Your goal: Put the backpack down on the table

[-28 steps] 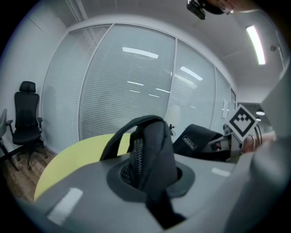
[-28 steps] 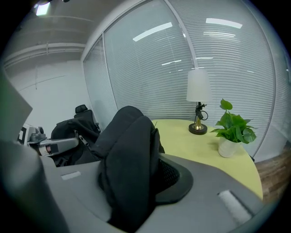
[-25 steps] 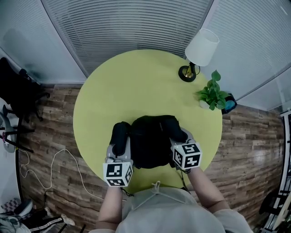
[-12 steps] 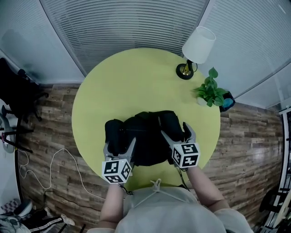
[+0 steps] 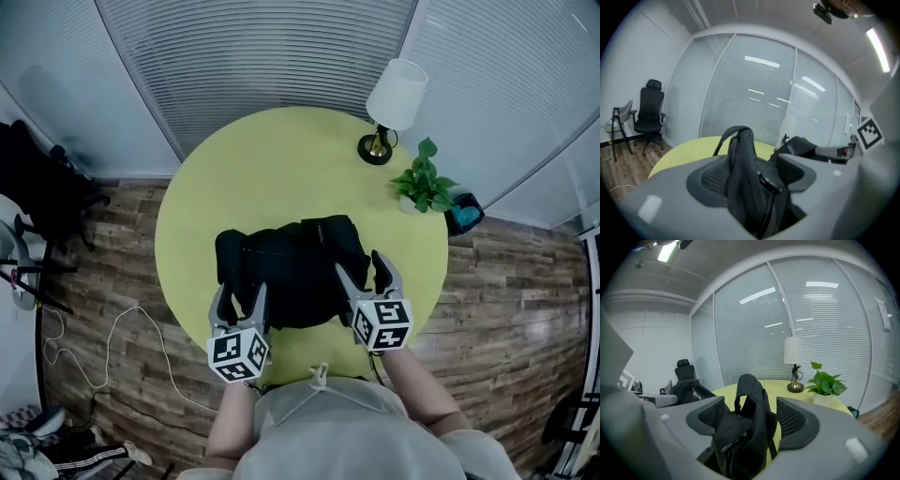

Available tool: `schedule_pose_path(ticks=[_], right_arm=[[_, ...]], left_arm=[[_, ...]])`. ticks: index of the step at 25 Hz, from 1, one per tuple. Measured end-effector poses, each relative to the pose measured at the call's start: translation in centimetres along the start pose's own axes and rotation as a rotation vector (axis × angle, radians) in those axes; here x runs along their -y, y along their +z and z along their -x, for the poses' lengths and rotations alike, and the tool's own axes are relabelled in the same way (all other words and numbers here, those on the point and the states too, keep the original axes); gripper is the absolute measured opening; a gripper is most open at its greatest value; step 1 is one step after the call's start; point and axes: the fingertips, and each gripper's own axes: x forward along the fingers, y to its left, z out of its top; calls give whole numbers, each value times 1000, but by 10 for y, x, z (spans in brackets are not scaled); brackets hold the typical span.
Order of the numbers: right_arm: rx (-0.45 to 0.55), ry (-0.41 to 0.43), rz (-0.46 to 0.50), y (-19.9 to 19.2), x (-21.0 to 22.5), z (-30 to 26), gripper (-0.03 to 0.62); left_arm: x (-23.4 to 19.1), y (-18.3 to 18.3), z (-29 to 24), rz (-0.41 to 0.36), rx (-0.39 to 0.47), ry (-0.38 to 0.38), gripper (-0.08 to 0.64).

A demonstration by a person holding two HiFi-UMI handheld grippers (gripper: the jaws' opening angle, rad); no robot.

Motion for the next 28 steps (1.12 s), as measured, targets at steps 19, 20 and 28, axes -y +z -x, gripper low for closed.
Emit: schedule_pose_path(ticks=[19, 20, 28], right_arm=[[90, 94, 64, 20, -23, 156, 0], [93, 103, 71, 20, -25, 160, 0], [107, 143, 50, 17, -33, 177, -2]], left_arm=[[105, 42, 136, -71, 162, -79, 6], [108, 42, 140, -74, 164, -81, 7], [129, 40, 157, -168, 158, -114, 6]])
